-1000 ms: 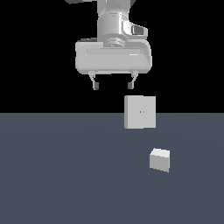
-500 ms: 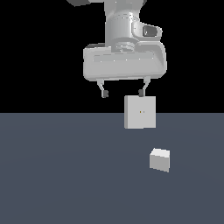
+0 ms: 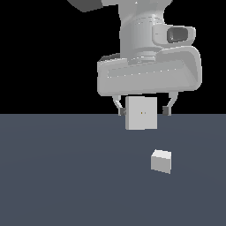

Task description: Plug the charger into the wall socket.

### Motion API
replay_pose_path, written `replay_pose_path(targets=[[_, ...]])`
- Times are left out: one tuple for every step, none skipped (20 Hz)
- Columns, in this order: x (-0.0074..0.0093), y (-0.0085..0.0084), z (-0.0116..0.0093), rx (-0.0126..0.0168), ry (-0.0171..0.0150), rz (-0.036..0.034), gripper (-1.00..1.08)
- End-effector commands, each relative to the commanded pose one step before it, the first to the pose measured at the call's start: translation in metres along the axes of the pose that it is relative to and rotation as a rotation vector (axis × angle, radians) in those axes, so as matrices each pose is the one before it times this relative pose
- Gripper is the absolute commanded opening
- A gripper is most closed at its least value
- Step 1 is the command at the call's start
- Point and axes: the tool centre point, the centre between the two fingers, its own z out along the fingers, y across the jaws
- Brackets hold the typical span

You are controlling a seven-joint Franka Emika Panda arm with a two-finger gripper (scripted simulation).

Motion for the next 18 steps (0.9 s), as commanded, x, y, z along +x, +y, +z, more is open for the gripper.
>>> replay_pose_path(targets=[[-0.00833, 0.01039, 0.00944, -0.00551, 0.01639, 0.04974, 1.0], [-0.00278, 0.00365, 0.00335, -0.00209, 0.00544, 0.01709, 1.0], [-0.00259, 0.00342, 0.00313, -0.00198, 0.0051, 0.01598, 1.0], [-0.00241, 0.00317, 0.00295, -0.00187, 0.00474, 0.01488, 1.0], [-0.00222, 0.00291, 0.00278, -0.00175, 0.00436, 0.01379, 1.0], [-0.00204, 0.00264, 0.0026, -0.00163, 0.00398, 0.01266, 1.0], [-0.00186, 0.00243, 0.00241, -0.00152, 0.00365, 0.01166, 1.0], [-0.0017, 0.0022, 0.00221, -0.0014, 0.00333, 0.01062, 1.0], [-0.00153, 0.00198, 0.002, -0.00128, 0.003, 0.00956, 1.0], [-0.00135, 0.00177, 0.00177, -0.00115, 0.00268, 0.00849, 1.0], [-0.00117, 0.00155, 0.00155, -0.00101, 0.00234, 0.00742, 1.0], [-0.00101, 0.0013, 0.00133, -0.00087, 0.00199, 0.0063, 1.0], [-0.00083, 0.00109, 0.00111, -0.00073, 0.00166, 0.00526, 1.0], [-0.00066, 0.00086, 0.0009, -0.00058, 0.0013, 0.00418, 1.0], [-0.0005, 0.0006, 0.0007, -0.00043, 0.00094, 0.00307, 1.0], [-0.00031, 0.0004, 0.00048, -0.00029, 0.0006, 0.00208, 1.0], [-0.00016, 0.00013, 0.00028, -0.00012, 0.00022, 0.00094, 1.0], [0.00004, -0.00004, 0.00001, 0.0, 0.0, 0.0, 1.0]])
